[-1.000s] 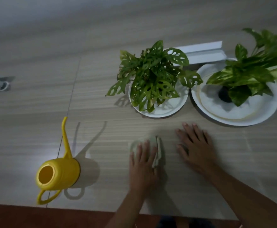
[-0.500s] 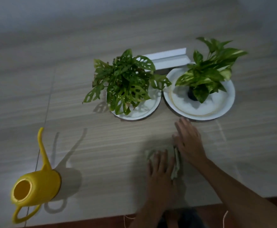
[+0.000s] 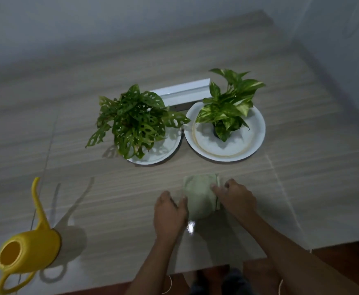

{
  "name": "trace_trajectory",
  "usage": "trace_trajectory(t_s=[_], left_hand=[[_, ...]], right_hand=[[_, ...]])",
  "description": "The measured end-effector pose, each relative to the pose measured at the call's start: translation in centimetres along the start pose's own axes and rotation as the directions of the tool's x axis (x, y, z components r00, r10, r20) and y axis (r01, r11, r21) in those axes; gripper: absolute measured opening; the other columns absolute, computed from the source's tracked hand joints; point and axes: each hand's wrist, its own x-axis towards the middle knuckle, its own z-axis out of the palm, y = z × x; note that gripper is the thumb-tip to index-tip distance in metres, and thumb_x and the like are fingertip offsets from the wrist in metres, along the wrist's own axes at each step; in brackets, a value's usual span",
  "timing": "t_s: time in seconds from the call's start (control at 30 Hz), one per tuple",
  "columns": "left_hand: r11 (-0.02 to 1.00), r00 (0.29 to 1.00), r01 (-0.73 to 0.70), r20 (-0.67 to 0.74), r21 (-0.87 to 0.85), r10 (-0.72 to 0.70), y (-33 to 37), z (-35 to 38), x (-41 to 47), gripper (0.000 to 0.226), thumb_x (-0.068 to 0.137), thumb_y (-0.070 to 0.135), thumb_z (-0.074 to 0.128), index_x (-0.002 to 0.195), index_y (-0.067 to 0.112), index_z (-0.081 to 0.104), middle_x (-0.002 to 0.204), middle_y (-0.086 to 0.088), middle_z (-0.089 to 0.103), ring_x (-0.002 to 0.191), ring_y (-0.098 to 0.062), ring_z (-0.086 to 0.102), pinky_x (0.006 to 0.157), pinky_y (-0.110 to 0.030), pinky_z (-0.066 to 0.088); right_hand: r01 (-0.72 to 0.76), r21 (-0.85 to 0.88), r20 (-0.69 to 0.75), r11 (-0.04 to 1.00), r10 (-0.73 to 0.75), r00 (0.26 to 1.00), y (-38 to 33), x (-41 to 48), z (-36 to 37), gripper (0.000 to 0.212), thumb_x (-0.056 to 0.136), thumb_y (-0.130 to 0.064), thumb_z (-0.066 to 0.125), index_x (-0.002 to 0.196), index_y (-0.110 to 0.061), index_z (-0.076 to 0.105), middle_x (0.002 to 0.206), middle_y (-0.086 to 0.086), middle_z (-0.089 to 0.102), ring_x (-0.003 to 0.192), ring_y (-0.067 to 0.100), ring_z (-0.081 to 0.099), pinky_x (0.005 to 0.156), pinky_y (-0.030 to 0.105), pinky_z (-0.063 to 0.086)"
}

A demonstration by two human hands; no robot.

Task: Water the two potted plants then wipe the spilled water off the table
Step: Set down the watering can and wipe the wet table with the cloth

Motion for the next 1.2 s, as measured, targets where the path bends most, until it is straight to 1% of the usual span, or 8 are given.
trace_trajectory(t_s=[0.2, 0.3, 0.4, 0.47, 0.63, 0.8, 0.97, 1.2], left_hand=[[0.989, 0.981, 0.098, 0.155, 0.112, -0.115, 3.2, 1.8, -0.6, 0.033, 0.084, 0.028, 0.064, 0.107, 0.005, 0.058, 0.120, -0.016, 0.050, 0.118, -0.034, 0.050, 0.092, -0.035, 0.044], [0.996, 0.986, 0.068, 0.154, -0.055, -0.059, 3.0, 2.2, -0.6, 0.013, 0.078, 0.014, 0.059, 0.089, 0.010, 0.052, 0.104, -0.017, 0.057, 0.105, -0.036, 0.054, 0.081, -0.034, 0.042], [0.966, 0.985, 0.070, 0.168, -0.247, -0.029, 1.9, 1.9, -0.4, 0.017, 0.079, 0.009, 0.058, 0.081, 0.016, 0.042, 0.080, -0.006, 0.057, 0.082, -0.031, 0.058, 0.064, -0.032, 0.035], [0.946, 0.989, 0.092, 0.142, -0.309, -0.050, 0.7, 1.2, -0.2, 0.022, 0.081, 0.006, 0.061, 0.081, 0.017, 0.042, 0.071, 0.003, 0.052, 0.074, -0.024, 0.052, 0.061, -0.029, 0.032], [0.904, 0.996, 0.089, 0.034, -0.419, -0.083, -4.3, -2.5, 0.1, 0.027, 0.084, 0.003, 0.068, 0.080, 0.016, 0.046, 0.070, 0.005, 0.052, 0.068, -0.019, 0.051, 0.063, -0.030, 0.039], [0.903, 0.987, 0.091, -0.085, -0.420, -0.139, -11.6, -8.0, -0.4, 0.025, 0.085, 0.003, 0.067, 0.079, 0.018, 0.048, 0.070, 0.001, 0.055, 0.066, -0.018, 0.054, 0.062, -0.033, 0.045], [0.911, 0.970, 0.162, -0.109, -0.381, -0.218, -19.0, -13.1, -0.7, 0.023, 0.091, 0.006, 0.062, 0.083, 0.017, 0.043, 0.076, -0.006, 0.053, 0.073, -0.027, 0.056, 0.064, -0.041, 0.046], [0.948, 0.953, 0.153, -0.211, -0.280, -0.216, -25.6, -15.7, -1.1, 0.027, 0.088, -0.003, 0.062, 0.083, 0.008, 0.038, 0.074, -0.002, 0.039, 0.077, -0.027, 0.046, 0.061, -0.034, 0.026]], right_hand=[[-0.048, 0.060, 0.176, 0.997, 0.037, 0.984, -1.6, 0.1, 1.8, 0.056, 0.071, -0.039, 0.069, 0.118, -0.015, 0.053, 0.123, 0.013, 0.060, 0.113, 0.035, 0.059, 0.083, 0.035, 0.046], [-0.004, 0.107, 0.203, 0.994, -0.018, 0.979, -1.3, 0.4, 1.8, 0.043, 0.073, -0.030, 0.068, 0.112, -0.013, 0.060, 0.119, 0.014, 0.062, 0.110, 0.034, 0.061, 0.081, 0.032, 0.046], [0.052, 0.281, 0.162, 0.958, -0.101, 0.982, -1.4, 0.1, 2.0, 0.014, 0.076, -0.019, 0.066, 0.083, -0.018, 0.054, 0.091, 0.008, 0.064, 0.092, 0.031, 0.061, 0.071, 0.030, 0.040], [0.042, 0.423, 0.148, 0.905, -0.114, 0.982, -2.1, -0.5, 2.3, 0.018, 0.074, -0.012, 0.066, 0.076, -0.021, 0.050, 0.078, -0.001, 0.060, 0.082, 0.026, 0.061, 0.066, 0.030, 0.041], [0.013, 0.608, 0.187, 0.794, -0.160, 0.969, -5.5, -2.7, 4.3, 0.037, 0.067, -0.010, 0.082, 0.092, -0.011, 0.054, 0.090, 0.008, 0.068, 0.086, 0.027, 0.067, 0.077, 0.043, 0.056], [0.114, 0.603, 0.244, 0.790, -0.318, 0.916, -11.1, -6.0, 9.3, 0.047, 0.062, -0.023, 0.088, 0.091, -0.016, 0.052, 0.092, 0.005, 0.068, 0.086, 0.025, 0.067, 0.078, 0.043, 0.055], [0.235, 0.545, 0.332, 0.805, -0.464, 0.821, -17.1, -9.9, 14.9, 0.050, 0.067, -0.016, 0.086, 0.100, -0.016, 0.049, 0.095, 0.003, 0.066, 0.087, 0.024, 0.064, 0.080, 0.040, 0.054], [0.338, 0.425, 0.421, 0.840, -0.514, 0.748, -21.5, -13.1, 20.3, 0.057, 0.077, -0.015, 0.078, 0.121, -0.015, 0.041, 0.110, 0.012, 0.067, 0.095, 0.027, 0.064, 0.079, 0.035, 0.051]])
